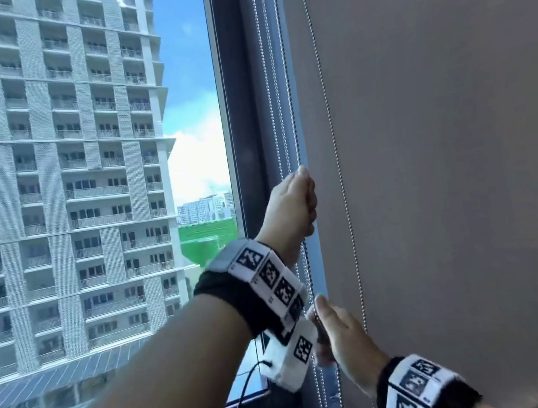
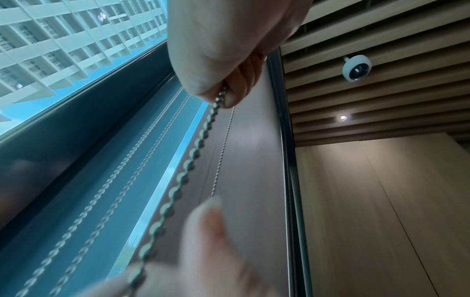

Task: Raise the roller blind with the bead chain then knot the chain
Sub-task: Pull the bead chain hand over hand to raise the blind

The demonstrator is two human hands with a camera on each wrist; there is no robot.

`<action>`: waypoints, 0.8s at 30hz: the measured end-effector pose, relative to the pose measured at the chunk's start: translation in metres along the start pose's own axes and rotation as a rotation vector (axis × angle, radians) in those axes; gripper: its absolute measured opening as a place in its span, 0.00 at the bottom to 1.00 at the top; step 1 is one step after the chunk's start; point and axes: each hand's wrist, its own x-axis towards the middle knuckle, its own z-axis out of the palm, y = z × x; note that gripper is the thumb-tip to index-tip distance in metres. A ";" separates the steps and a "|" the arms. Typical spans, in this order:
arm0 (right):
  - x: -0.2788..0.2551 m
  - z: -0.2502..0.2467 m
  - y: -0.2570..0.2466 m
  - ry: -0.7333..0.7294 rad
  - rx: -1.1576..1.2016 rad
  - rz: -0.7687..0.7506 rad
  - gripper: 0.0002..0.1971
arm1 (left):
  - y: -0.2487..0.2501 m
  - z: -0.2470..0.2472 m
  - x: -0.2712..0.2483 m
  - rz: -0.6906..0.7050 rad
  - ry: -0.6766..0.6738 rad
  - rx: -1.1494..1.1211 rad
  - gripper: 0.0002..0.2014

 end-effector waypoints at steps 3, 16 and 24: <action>0.013 -0.009 -0.009 0.064 -0.001 -0.018 0.31 | -0.014 -0.004 -0.009 0.002 -0.008 -0.034 0.19; 0.067 -0.016 -0.153 0.103 0.094 -0.273 0.18 | -0.032 0.001 -0.045 -0.006 -0.067 -0.073 0.19; 0.070 -0.011 -0.166 0.125 0.174 -0.301 0.19 | -0.030 0.003 -0.045 -0.007 -0.137 -0.003 0.17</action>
